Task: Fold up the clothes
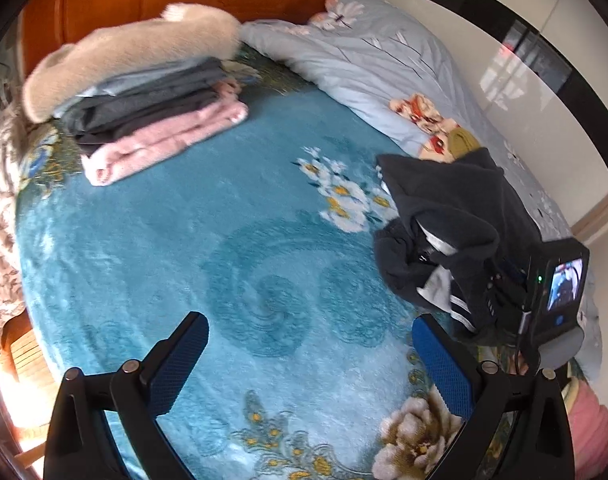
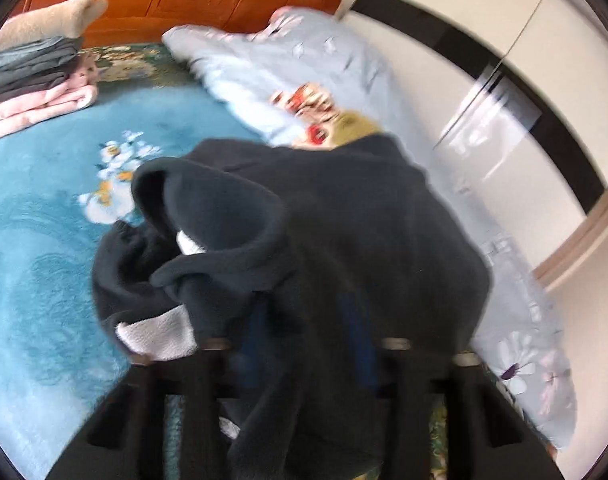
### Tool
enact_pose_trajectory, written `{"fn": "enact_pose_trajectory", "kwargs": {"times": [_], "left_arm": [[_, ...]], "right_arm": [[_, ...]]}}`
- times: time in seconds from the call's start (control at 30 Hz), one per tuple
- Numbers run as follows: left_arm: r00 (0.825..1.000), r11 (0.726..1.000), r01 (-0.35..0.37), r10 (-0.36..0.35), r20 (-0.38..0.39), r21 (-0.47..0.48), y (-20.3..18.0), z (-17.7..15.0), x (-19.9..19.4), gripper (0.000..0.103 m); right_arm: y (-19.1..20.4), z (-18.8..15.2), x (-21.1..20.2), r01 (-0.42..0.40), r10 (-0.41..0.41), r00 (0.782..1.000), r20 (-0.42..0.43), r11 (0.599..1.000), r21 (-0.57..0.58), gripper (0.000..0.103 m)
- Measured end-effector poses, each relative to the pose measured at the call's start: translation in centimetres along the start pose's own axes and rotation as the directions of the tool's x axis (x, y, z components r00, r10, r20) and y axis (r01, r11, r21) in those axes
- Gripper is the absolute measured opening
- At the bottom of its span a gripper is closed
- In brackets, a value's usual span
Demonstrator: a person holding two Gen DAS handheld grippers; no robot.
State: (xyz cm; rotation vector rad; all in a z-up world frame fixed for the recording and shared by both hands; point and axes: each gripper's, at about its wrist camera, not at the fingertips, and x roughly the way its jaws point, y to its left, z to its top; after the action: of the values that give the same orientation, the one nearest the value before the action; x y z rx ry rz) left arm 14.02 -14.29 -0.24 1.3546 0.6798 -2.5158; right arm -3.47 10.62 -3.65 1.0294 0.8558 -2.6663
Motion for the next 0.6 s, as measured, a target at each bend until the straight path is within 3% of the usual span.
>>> {"fn": "enact_pose_trajectory", "kwargs": {"times": [0.07,0.2,0.33,0.37,0.43,0.47,0.53,0.6], "left_arm": [[1.000,1.000,0.010,-0.010,-0.014,0.026,-1.2,0.3,0.9,0.103],[0.998,0.995,0.034,-0.029,-0.047,0.098,-4.2,1.6,3.2,0.103],[0.996,0.995,0.065,-0.061,-0.061,0.073,-5.5,2.8,4.6,0.103],[0.996,0.996,0.075,-0.072,-0.061,0.056,-5.6,3.0,4.9,0.103],[0.995,0.996,0.078,-0.075,-0.063,0.039,-5.5,3.2,5.1,0.103],[0.995,0.997,0.071,-0.068,-0.066,0.038,-5.4,3.1,5.1,0.103],[0.996,0.998,0.051,-0.049,-0.073,0.029,-4.6,2.7,5.1,0.103],[0.996,0.999,0.039,-0.038,-0.078,0.006,-3.7,2.4,5.0,0.103]], "right_arm": [[-1.1,0.3,-0.3,-0.001,0.001,1.000,-0.002,1.000,0.023,0.002],[-4.4,0.4,-0.7,-0.013,0.013,1.000,-0.006,0.993,0.121,0.002],[-4.7,-0.1,-0.6,-0.131,0.133,0.991,-0.004,0.984,0.124,0.002],[-4.0,-0.7,-1.0,-0.163,0.163,0.987,0.000,0.981,0.102,0.008],[-1.7,-2.1,-1.5,-0.210,0.210,0.978,-0.004,0.976,0.050,0.037],[-0.5,-2.8,-1.8,-0.234,0.235,0.972,-0.014,0.972,0.024,0.061],[2.5,-4.3,-1.8,-0.284,0.283,0.959,-0.034,0.958,-0.038,0.067],[5.0,-5.3,-1.7,-0.284,0.280,0.959,-0.050,0.953,-0.104,0.073]]}}
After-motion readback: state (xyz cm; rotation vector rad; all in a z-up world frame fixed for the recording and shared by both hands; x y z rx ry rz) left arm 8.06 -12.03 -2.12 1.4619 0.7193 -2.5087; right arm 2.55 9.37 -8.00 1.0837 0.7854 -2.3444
